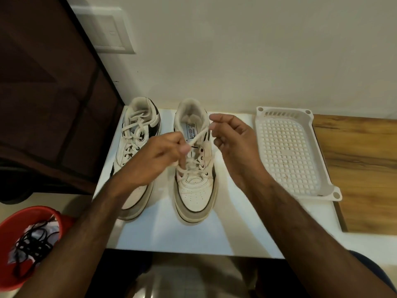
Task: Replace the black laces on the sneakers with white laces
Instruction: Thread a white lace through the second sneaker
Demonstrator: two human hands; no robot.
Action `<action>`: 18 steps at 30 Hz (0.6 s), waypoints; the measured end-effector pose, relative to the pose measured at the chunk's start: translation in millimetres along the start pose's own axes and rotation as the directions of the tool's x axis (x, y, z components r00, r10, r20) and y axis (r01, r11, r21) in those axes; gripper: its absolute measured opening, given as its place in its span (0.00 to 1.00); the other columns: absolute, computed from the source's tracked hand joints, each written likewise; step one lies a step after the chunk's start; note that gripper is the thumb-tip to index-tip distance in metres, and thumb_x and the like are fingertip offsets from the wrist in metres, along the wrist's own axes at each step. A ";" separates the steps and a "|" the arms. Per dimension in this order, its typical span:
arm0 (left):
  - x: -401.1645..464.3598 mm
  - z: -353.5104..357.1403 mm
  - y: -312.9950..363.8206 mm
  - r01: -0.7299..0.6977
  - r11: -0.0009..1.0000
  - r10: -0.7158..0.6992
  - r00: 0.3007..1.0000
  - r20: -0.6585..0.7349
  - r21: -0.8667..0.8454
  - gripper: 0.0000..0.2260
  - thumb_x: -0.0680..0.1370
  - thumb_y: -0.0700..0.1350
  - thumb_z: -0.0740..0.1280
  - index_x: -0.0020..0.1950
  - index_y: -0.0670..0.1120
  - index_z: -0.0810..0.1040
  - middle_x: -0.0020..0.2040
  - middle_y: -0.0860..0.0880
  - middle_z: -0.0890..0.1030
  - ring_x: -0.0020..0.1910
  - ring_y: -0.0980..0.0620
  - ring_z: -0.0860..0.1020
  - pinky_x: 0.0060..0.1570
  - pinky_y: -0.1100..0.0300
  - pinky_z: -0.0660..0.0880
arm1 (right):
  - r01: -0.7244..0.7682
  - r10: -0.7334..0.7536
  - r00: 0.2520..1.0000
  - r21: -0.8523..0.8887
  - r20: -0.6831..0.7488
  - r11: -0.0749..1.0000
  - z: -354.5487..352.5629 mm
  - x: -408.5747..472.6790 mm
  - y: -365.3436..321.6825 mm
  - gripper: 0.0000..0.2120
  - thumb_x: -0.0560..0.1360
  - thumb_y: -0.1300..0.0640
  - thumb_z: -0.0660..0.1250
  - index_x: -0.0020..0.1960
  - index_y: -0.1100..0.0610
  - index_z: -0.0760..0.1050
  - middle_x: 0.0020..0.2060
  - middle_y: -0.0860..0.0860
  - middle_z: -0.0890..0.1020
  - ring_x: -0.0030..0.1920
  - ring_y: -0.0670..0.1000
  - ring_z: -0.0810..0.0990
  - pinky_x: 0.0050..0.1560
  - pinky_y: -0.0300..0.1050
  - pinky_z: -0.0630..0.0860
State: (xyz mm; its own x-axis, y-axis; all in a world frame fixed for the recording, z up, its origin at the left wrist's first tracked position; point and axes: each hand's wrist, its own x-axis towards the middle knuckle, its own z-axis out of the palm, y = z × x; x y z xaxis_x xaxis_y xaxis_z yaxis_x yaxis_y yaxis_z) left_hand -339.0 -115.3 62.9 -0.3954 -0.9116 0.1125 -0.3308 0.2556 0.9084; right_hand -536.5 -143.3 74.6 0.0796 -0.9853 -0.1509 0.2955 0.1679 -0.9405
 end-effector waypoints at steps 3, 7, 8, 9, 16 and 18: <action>-8.4 -18.4 -1.1 0.064 0.991 -0.065 0.998 -0.006 -0.115 0.31 0.78 0.74 0.53 0.40 0.52 0.83 0.35 0.44 0.80 0.39 0.37 0.79 0.50 0.48 0.76 | 0.012 -0.017 0.998 -0.074 -0.059 0.997 -19.3 10.4 -3.2 0.07 0.75 0.66 0.71 0.49 0.56 0.84 0.40 0.46 0.84 0.41 0.44 0.78 0.47 0.43 0.71; -8.6 -21.4 -12.4 -0.037 0.950 0.117 0.963 -0.244 0.310 0.27 0.85 0.59 0.53 0.39 0.44 0.80 0.34 0.50 0.77 0.36 0.47 0.78 0.42 0.43 0.74 | 0.026 -0.011 0.998 -0.263 0.057 0.964 -26.8 10.4 -3.7 0.06 0.75 0.64 0.74 0.51 0.59 0.84 0.40 0.48 0.87 0.42 0.42 0.82 0.46 0.37 0.75; -6.8 -19.4 -12.0 -0.032 0.937 0.153 0.933 -0.327 0.347 0.25 0.85 0.56 0.55 0.37 0.42 0.77 0.34 0.48 0.76 0.35 0.46 0.76 0.40 0.45 0.73 | 0.039 -0.009 0.995 -0.297 0.103 0.954 -25.3 10.3 -2.7 0.07 0.74 0.65 0.75 0.51 0.60 0.84 0.41 0.50 0.87 0.42 0.43 0.83 0.45 0.36 0.76; -5.1 -18.5 -11.3 -0.030 0.927 0.189 0.898 -0.397 0.374 0.23 0.85 0.53 0.58 0.37 0.40 0.75 0.33 0.47 0.75 0.34 0.46 0.74 0.38 0.47 0.72 | 0.063 -0.016 0.990 -0.328 0.143 0.943 -23.4 10.4 -1.3 0.07 0.73 0.65 0.76 0.51 0.61 0.84 0.42 0.52 0.87 0.43 0.45 0.84 0.46 0.35 0.77; 1.5 2.1 1.1 0.037 0.996 -0.013 0.961 -0.278 0.081 0.10 0.78 0.46 0.73 0.59 0.49 0.79 0.48 0.53 0.84 0.47 0.53 0.83 0.47 0.65 0.77 | 0.147 -0.010 0.950 -0.419 0.312 0.896 -15.6 7.4 7.0 0.08 0.70 0.63 0.79 0.48 0.63 0.84 0.42 0.56 0.87 0.46 0.60 0.86 0.54 0.55 0.83; 5.7 10.2 0.4 0.084 0.996 -0.071 0.963 -0.259 0.041 0.11 0.75 0.42 0.76 0.56 0.50 0.82 0.44 0.53 0.85 0.40 0.53 0.84 0.44 0.64 0.79 | 0.187 -0.058 0.957 -0.456 0.283 0.870 -12.3 7.9 11.5 0.09 0.69 0.60 0.81 0.46 0.60 0.84 0.40 0.53 0.87 0.45 0.57 0.86 0.54 0.58 0.83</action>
State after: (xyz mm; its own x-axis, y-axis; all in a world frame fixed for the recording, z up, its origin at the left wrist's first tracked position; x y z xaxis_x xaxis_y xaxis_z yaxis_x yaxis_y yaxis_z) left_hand -350.2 -117.1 59.7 -0.1353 -0.9796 0.1485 -0.3977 0.1910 0.8974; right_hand -544.1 -149.5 58.8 0.3288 -0.9444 -0.0039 -0.1621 -0.0524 -0.9854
